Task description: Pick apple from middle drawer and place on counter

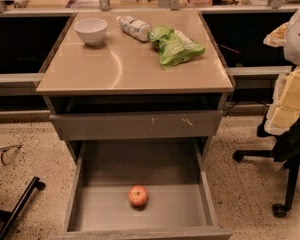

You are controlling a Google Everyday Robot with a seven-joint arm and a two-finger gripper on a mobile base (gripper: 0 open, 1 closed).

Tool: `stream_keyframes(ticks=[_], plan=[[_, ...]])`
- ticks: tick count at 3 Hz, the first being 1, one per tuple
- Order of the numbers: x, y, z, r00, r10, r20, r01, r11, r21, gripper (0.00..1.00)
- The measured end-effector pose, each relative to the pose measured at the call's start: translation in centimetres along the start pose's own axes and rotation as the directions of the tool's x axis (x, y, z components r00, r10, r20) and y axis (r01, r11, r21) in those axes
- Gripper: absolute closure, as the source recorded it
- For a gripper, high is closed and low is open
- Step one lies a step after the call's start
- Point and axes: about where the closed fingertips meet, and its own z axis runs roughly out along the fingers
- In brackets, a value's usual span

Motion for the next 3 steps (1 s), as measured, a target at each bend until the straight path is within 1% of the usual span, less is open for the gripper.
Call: stream_keyframes(ticks=[1, 2, 3], plan=[[0.0, 0.0, 0.0, 1.000, 0.000, 0.000, 0.000, 1.0000, 0.000, 0.00], [-0.1, 0.7, 1.7, 0.999, 0.021, 0.025, -0.021, 0.9997, -0.016, 0.00], [0.4, 3.4, 8.5, 0.988, 0.107, 0.116, -0.098, 0.9921, -0.077, 0.00]])
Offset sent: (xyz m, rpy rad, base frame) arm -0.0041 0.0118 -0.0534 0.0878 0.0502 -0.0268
